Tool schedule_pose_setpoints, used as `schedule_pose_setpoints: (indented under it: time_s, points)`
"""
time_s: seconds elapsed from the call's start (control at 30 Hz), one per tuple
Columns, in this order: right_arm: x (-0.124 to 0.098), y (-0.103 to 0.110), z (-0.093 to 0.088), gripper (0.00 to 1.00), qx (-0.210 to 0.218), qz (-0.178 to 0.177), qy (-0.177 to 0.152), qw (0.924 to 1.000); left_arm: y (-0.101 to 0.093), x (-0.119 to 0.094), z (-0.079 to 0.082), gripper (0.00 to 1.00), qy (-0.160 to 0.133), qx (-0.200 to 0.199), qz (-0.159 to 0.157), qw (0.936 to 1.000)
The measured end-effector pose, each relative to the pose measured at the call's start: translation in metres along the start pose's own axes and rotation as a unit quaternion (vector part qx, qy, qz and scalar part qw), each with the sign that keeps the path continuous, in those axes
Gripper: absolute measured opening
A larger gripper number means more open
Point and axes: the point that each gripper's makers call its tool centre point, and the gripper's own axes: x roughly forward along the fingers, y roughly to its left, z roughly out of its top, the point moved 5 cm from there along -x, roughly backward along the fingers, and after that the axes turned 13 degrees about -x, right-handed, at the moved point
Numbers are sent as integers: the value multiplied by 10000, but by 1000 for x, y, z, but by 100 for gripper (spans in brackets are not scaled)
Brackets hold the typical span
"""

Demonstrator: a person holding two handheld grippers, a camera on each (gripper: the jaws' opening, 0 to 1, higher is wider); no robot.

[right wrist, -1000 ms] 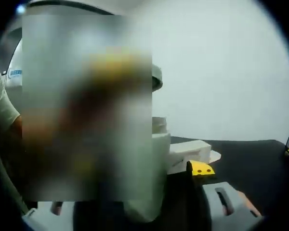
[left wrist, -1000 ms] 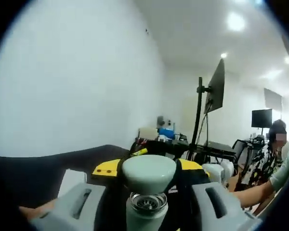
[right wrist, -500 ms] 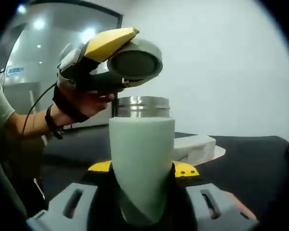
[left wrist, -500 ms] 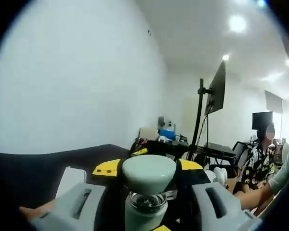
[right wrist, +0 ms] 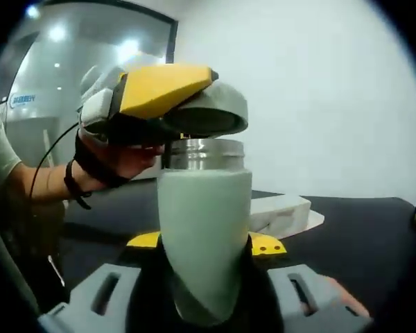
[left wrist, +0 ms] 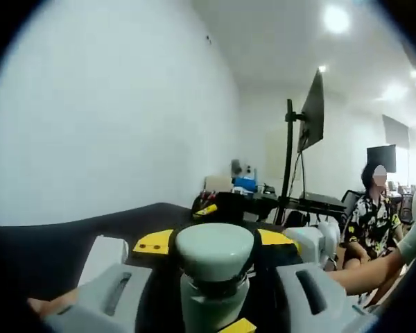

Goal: Assemble the cup parts correctly, then place the assembled cup into the box.

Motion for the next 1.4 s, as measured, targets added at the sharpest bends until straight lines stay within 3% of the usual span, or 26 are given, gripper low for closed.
schedule_pose_setpoints:
  time_s: [0.3, 0.73, 0.87, 0.9, 0.93, 1.07, 1.13, 1.2, 1.4]
  points:
    - [-1, 0, 1, 43, 19, 7, -13, 10000, 3, 2, -11, 40, 46, 92, 76, 9999]
    - [-2, -4, 0, 43, 42, -28, -16, 10000, 3, 1, -17, 40, -210, 296, 135, 9993]
    - [-2, -4, 0, 43, 42, -12, -6, 10000, 5, 0, -17, 40, -175, 266, 149, 9994]
    - [-2, -3, 1, 43, 47, 0, -11, 10000, 6, 0, -21, 40, -37, 346, 162, 9993]
    - [-2, -3, 1, 43, 43, -1, -13, 10000, 3, 0, -19, 40, -287, 627, 188, 9974]
    - [-4, -1, 1, 43, -4, 12, -34, 10000, 5, -1, -22, 40, -305, 576, 168, 9977]
    - [-6, 0, 1, 42, -35, 38, -47, 10000, 5, -2, -22, 40, -465, 566, 32, 9973]
    - [-7, 1, 2, 42, -81, 122, -70, 9999, 4, -4, -24, 40, -470, 342, -349, 9977]
    - [-7, -1, 1, 42, -145, 362, -124, 9992, 11, -2, -20, 40, 146, 111, -1227, 9923]
